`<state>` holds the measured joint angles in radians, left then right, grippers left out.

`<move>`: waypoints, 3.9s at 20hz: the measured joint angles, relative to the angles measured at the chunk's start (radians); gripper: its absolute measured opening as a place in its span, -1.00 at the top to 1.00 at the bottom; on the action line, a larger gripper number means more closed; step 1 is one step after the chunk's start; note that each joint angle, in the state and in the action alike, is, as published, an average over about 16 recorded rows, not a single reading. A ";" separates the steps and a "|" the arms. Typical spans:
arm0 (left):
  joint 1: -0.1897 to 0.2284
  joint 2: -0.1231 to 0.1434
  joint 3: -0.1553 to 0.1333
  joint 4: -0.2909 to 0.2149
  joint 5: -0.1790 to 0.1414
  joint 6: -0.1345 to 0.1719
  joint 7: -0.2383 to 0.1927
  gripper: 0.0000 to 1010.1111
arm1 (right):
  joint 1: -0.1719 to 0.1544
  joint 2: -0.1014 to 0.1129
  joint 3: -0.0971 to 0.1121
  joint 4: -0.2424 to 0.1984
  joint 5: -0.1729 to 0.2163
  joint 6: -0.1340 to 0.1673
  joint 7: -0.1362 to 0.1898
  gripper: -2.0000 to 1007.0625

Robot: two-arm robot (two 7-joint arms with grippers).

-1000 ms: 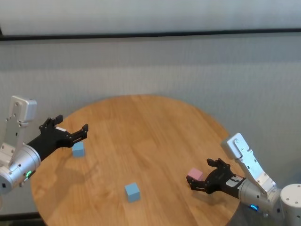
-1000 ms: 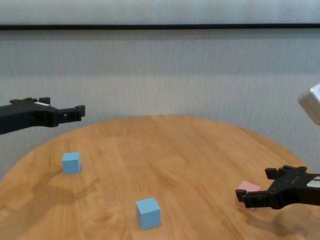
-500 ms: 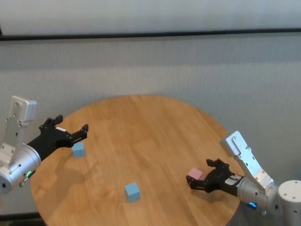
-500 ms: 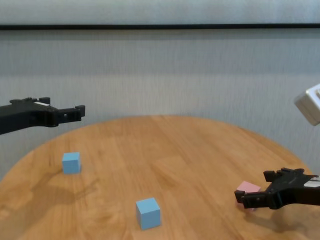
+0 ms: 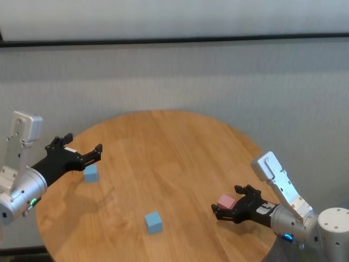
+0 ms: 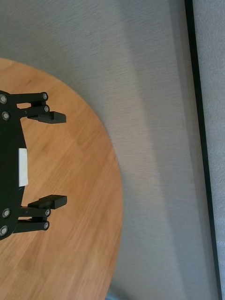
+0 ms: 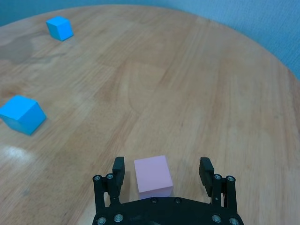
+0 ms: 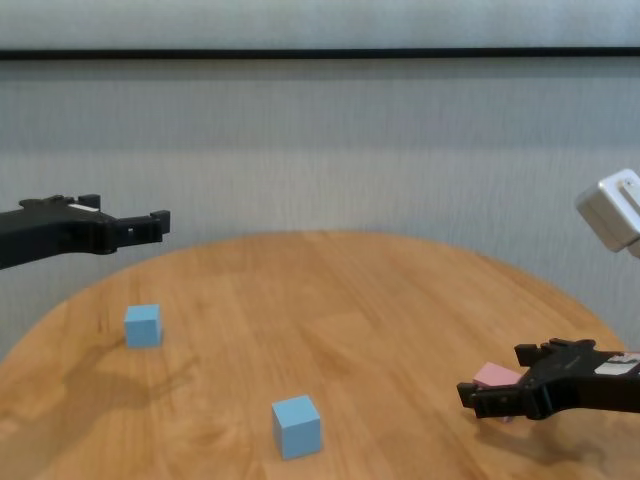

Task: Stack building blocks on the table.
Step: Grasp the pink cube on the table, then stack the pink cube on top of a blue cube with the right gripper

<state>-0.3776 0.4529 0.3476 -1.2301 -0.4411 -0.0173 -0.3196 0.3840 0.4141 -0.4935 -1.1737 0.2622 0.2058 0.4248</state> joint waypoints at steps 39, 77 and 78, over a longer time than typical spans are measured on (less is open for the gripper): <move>0.000 0.000 0.000 0.000 0.000 0.000 0.000 -0.98 | 0.006 -0.058 -0.042 -0.166 -0.069 0.081 -0.021 0.27; 0.000 0.000 0.000 0.000 0.000 0.000 0.000 -0.98 | 0.072 -0.186 -0.130 -0.126 -0.139 0.210 0.081 0.27; 0.000 0.000 0.000 0.000 0.000 0.000 0.000 -0.98 | 0.073 -0.186 -0.131 -0.125 -0.138 0.212 0.082 0.27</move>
<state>-0.3777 0.4529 0.3477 -1.2300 -0.4411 -0.0174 -0.3196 0.4572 0.2278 -0.6243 -1.2988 0.1241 0.4174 0.5070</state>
